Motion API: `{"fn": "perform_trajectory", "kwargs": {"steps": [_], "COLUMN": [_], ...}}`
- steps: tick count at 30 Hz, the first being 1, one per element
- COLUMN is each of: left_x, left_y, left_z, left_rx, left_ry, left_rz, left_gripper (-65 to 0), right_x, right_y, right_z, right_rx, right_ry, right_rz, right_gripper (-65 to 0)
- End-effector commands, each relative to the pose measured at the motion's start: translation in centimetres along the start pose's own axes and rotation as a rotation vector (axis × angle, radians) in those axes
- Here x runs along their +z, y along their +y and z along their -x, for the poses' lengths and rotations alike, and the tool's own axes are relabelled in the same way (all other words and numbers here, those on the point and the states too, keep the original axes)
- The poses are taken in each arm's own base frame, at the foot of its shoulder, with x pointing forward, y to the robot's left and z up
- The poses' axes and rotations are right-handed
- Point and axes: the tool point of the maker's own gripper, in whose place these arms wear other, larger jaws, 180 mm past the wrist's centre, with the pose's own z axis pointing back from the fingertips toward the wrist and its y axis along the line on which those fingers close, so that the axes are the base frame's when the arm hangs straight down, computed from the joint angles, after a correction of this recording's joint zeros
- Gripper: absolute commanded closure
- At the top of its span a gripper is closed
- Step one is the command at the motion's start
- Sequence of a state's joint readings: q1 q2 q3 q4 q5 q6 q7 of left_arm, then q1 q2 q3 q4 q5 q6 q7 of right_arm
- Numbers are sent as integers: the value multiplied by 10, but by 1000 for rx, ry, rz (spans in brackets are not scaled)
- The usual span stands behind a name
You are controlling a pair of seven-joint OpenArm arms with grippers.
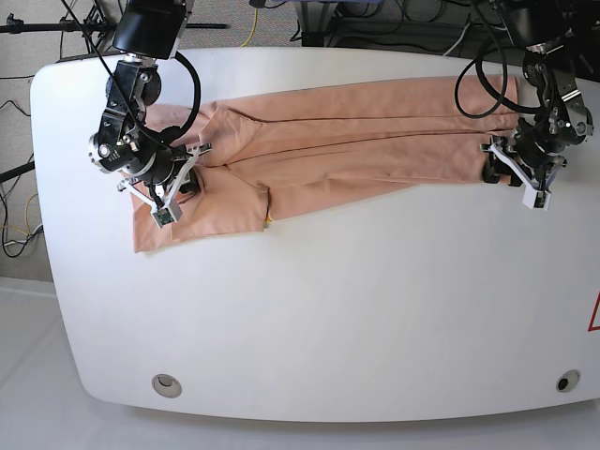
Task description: Fold the T-shirt properly
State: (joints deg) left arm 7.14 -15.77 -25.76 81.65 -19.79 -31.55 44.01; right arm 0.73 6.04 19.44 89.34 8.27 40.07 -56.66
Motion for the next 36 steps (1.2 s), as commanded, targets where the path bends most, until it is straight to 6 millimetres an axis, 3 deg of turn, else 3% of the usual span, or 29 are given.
{"fn": "perform_trajectory", "kwargs": {"steps": [1,11,21,23,29,36], "left_x": [19,24,20,21,24,34], "left_y": [17,21,14,13,13,5], "left_z": [-13,-21,-26,-28,-37,-55], "left_rx": [18,23,9,4,-9,-47], "left_ry": [-50,-84,-101,-111,-152,-210], "left_rz": [-29,-35,-22,-25,-25,-15], "left_gripper": [-339,-255,-241,-218,-34,0], "right_x": [4,4,4,3,4,3], "right_y": [-6,-4,-3,-3,-4,-4], "right_z": [-7,-8,-6,-5,-5,-1], "right_rx": [12,14,16,15,17,16], "right_ry": [-12,-14,-4,0,3,17], "right_rz": [19,14,15,15,20,21], "right_gripper": [-40,-38,-37,-37,-38,-38]}}
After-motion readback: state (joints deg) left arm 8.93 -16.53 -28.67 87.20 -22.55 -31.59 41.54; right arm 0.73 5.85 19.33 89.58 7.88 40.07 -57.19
